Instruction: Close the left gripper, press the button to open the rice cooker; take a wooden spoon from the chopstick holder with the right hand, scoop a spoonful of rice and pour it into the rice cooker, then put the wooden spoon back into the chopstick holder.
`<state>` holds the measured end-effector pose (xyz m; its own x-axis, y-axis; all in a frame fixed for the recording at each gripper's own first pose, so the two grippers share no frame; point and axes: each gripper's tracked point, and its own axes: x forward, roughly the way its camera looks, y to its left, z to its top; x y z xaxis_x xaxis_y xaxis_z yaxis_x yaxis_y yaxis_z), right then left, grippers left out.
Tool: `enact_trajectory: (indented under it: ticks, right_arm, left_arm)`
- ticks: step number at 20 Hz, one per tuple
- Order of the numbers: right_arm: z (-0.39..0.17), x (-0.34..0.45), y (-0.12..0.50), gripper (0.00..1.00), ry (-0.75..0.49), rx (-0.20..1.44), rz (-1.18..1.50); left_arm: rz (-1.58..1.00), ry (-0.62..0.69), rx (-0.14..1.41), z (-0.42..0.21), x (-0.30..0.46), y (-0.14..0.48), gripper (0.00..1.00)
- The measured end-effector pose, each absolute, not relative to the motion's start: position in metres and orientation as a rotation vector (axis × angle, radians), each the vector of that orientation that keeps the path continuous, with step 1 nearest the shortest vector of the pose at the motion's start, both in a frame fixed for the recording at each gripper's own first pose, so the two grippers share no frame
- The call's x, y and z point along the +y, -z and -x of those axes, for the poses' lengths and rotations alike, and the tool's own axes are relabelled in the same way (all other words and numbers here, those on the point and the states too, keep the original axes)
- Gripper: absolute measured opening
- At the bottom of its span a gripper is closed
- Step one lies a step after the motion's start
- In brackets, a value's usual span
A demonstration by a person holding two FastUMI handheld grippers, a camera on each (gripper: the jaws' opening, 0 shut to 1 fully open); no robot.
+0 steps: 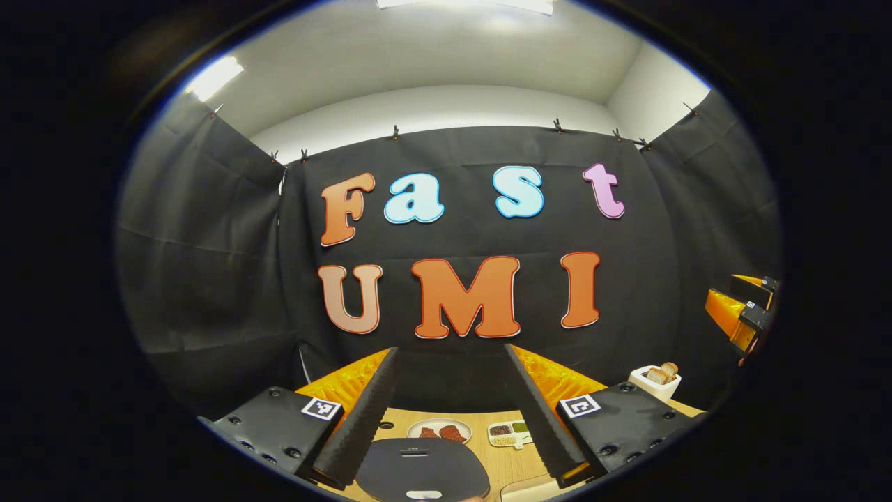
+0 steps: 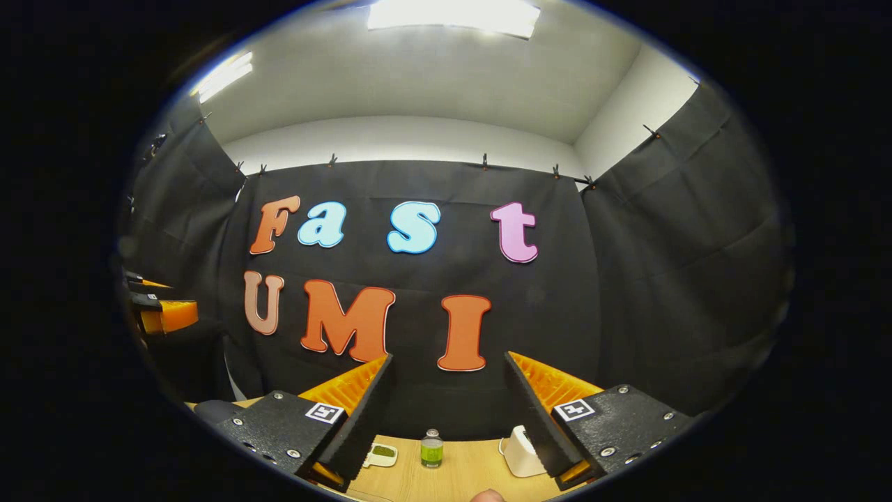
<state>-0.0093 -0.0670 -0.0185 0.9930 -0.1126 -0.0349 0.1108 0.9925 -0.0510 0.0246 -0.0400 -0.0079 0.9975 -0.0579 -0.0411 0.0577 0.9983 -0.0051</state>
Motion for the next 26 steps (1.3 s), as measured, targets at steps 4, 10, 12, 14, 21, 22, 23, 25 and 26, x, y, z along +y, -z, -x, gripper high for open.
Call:
enact_trajectory:
  ticks: [4,10,12,14,21,22,23,25,26]
  right_arm:
    - [0.012,-0.081,0.024,0.94,0.143,0.046,0.051]
    - [0.013,-0.092,0.033,0.94,0.171,0.06,0.057]
    - [0.014,-0.094,0.037,0.94,0.172,0.068,0.055]
    - [0.014,-0.095,0.039,0.94,0.175,0.071,0.057]
    - [0.018,-0.102,0.049,0.94,0.192,0.094,0.055]
    - [0.018,-0.103,0.05,0.94,0.194,0.096,0.054]
    - [0.018,-0.103,0.05,0.94,0.193,0.097,0.054]
    - [0.019,-0.105,0.052,0.94,0.199,0.101,0.058]
    - [0.021,-0.106,0.053,0.94,0.202,0.101,0.061]
  left_arm:
    - [0.003,0.079,0.053,-0.03,-0.05,0.011,0.94]
    - [-0.008,0.098,0.065,-0.031,-0.055,0.012,0.94]
    - [-0.013,0.097,0.067,-0.032,-0.055,0.014,0.94]
    - [-0.015,0.1,0.071,-0.034,-0.055,0.015,0.94]
    - [-0.019,0.111,0.119,-0.037,-0.055,0.028,0.54]
    - [-0.031,0.079,0.138,-0.04,-0.047,0.032,0.43]
    - [-0.035,0.061,0.161,-0.04,-0.043,0.039,0.29]
    - [-0.017,0.074,0.253,-0.044,-0.048,0.063,0.07]
    - [-0.001,0.054,0.312,-0.043,-0.042,0.071,0.07]
